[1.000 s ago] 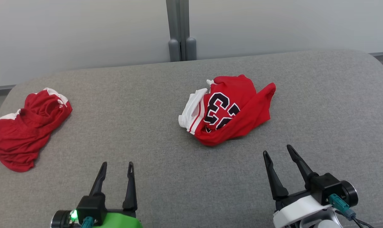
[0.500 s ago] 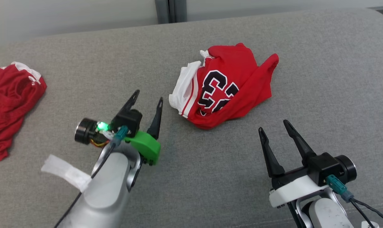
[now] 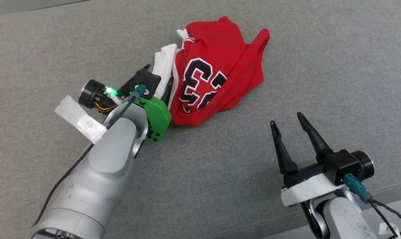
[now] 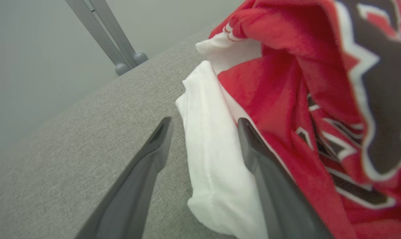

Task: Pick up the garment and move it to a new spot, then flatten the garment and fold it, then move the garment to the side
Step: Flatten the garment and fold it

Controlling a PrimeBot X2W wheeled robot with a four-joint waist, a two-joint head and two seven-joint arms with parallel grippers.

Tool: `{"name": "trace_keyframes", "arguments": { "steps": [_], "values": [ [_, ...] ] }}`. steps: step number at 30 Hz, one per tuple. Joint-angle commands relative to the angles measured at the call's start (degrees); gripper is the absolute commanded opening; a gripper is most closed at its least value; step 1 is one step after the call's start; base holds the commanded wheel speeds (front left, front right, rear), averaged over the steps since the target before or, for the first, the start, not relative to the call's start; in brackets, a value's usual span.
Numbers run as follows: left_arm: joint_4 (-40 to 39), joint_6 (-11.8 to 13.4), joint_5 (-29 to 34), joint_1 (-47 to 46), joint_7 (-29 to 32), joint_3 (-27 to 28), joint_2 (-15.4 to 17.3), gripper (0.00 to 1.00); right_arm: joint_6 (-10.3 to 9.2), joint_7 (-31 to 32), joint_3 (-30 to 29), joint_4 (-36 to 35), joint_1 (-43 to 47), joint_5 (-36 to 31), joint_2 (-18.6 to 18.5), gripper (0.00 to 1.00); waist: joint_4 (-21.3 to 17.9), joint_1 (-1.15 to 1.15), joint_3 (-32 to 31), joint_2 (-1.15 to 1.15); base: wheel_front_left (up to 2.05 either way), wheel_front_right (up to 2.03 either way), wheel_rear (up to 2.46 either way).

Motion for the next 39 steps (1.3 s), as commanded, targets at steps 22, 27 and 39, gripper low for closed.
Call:
{"name": "trace_keyframes", "arguments": {
  "steps": [22,27,39],
  "values": [
    [-2.55,-3.16,-12.42,-14.09,-2.64,-3.99,0.18,0.00,0.01,-0.01,2.16,0.49,-1.17,5.93,0.07,1.00,-5.89,0.00,-2.34,0.00,0.00,0.00,0.00],
    [-12.90,-3.18,-18.52,-21.63,-1.50,-9.24,0.16,0.00,0.01,-0.01,3.61,0.52,-1.02,7.71,0.04,1.00,-8.94,0.00,-4.15,0.00,0.00,0.00,0.00],
    [-22.26,4.29,-27.67,-37.07,-8.07,-14.40,0.30,0.00,0.02,-0.01,3.35,0.60,0.44,10.43,0.07,1.00,-12.49,0.00,-6.37,0.00,0.00,0.00,0.00]
  ]
}}
